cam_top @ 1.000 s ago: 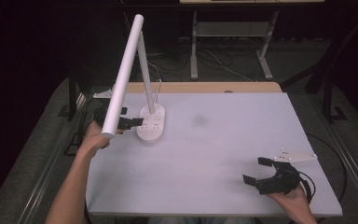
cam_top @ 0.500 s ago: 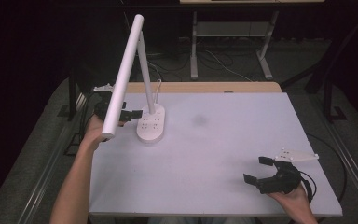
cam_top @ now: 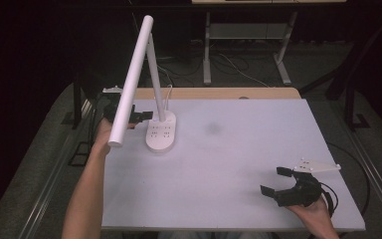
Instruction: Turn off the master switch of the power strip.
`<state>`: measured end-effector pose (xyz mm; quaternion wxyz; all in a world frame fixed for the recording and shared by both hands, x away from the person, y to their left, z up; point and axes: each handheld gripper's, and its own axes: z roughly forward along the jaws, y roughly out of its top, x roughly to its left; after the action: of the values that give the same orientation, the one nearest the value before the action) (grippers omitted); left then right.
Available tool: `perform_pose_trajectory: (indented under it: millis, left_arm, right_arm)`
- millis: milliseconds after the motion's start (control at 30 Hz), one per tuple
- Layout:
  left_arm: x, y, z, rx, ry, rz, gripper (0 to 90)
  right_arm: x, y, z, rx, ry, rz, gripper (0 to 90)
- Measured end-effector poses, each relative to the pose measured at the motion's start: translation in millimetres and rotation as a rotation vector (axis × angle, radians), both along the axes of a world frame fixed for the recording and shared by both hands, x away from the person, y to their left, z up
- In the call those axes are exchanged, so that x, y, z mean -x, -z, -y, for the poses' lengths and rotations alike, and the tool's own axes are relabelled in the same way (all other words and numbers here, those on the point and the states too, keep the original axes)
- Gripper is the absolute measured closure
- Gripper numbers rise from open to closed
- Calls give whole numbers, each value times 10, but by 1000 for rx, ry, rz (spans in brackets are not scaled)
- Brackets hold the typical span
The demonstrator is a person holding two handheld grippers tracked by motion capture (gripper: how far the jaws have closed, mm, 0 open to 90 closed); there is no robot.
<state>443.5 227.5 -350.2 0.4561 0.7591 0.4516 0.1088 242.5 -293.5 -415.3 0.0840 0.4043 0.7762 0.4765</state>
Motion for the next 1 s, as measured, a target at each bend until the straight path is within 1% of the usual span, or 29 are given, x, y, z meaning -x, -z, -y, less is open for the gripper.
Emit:
perform_pose_trajectory:
  millis: [133,200,300,433,500,533,567,633,700,800,1000]
  left_arm:
    - [-37,12,6,1,-12,-3,33]
    - [-80,17,12,-2,-23,-6,42]
    - [-108,17,14,-10,-23,-8,55]
    - [-171,16,4,-18,-34,-11,90]
    - [-181,18,-1,-14,-38,-15,111]
    - [-201,23,-10,-6,-52,-18,123]
    - [-201,23,-10,-6,-52,-18,138]
    - [-228,34,-26,-1,-71,-23,164]
    - [-234,41,-29,3,-79,-26,207]
    - [-265,78,-36,21,-73,-47,267]
    - [-306,125,-22,58,-84,-56,376]
  right_arm:
    - [7,-5,-4,-1,0,-7,6]
    - [5,-2,0,1,1,-3,5]
    - [9,-3,2,-1,3,-6,5]
    - [9,-5,8,-2,5,-8,6]
    - [10,-4,9,-3,5,-9,6]
    - [10,-3,9,-3,6,-9,5]
    - [11,-4,9,-2,5,-9,5]
    - [12,-5,10,-4,6,-10,5]
    - [8,-6,17,-3,5,-4,5]
    - [10,-9,23,-7,10,-7,5]
    - [11,-16,39,-10,14,-5,6]
